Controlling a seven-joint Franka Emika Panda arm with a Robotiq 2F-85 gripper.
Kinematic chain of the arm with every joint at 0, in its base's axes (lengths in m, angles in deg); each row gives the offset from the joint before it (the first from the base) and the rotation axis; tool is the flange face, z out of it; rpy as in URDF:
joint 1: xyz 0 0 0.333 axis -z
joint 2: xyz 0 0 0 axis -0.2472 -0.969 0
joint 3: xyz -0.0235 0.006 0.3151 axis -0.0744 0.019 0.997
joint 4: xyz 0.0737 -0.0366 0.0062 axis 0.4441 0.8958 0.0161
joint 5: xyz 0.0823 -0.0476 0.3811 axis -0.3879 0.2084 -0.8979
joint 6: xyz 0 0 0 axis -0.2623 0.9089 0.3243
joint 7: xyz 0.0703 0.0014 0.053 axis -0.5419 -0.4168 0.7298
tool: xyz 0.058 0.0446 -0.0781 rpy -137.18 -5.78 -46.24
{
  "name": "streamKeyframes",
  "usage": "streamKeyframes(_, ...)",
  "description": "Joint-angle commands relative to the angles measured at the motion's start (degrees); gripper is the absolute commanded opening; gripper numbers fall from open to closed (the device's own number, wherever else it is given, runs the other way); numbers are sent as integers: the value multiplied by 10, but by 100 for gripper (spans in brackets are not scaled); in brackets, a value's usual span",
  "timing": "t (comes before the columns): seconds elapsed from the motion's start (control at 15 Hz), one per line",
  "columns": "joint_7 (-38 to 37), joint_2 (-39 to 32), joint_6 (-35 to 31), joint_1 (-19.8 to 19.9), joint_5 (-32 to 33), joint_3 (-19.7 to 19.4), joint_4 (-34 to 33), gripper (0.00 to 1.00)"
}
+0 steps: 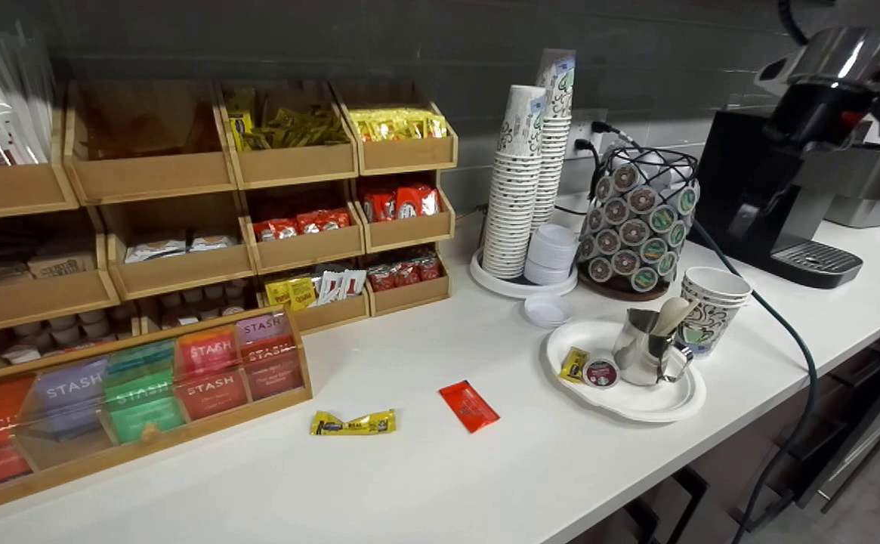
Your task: Move the white fork from the stacked coffee cups and put it inside the silver jar
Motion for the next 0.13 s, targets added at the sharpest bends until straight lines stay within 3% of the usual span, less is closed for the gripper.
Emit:
streamKeyframes(0.0,63,71,99,44,-60,-69,47,95)
streamKeyframes(0.07,33,36,67,23,-28,-42,12,78)
